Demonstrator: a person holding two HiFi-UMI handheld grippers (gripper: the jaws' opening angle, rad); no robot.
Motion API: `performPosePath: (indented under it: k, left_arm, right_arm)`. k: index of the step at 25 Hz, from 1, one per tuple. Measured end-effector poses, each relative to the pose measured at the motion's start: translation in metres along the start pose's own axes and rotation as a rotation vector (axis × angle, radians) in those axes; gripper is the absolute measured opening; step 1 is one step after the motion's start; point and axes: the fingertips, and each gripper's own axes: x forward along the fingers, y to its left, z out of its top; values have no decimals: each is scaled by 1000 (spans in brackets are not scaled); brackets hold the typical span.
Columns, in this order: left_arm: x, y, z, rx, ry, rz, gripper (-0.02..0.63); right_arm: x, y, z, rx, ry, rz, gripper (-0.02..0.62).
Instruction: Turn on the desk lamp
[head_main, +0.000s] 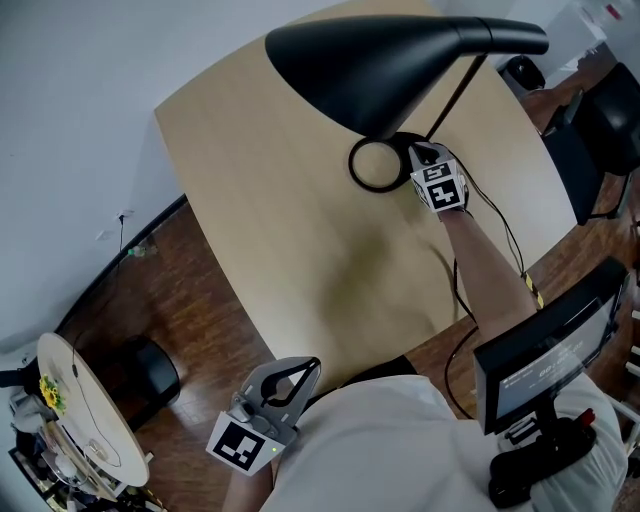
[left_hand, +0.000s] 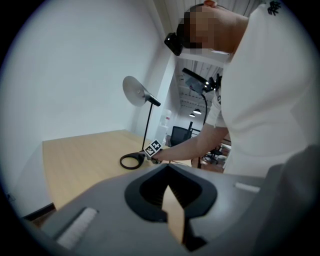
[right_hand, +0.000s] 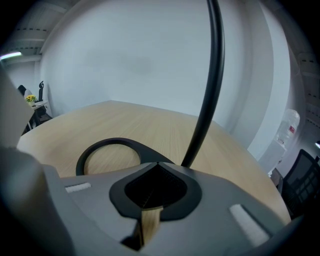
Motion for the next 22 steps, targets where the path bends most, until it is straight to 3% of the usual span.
performPosePath:
  k: [13,22]
  left_arm:
    - [1,2,1,4,-6,6,17]
    - [-13,-6,-4,28,-4,3,17]
  right_arm:
    - [7,-3,-6,1,41,-5,3]
    - [-27,14,7,49,-43,0,3]
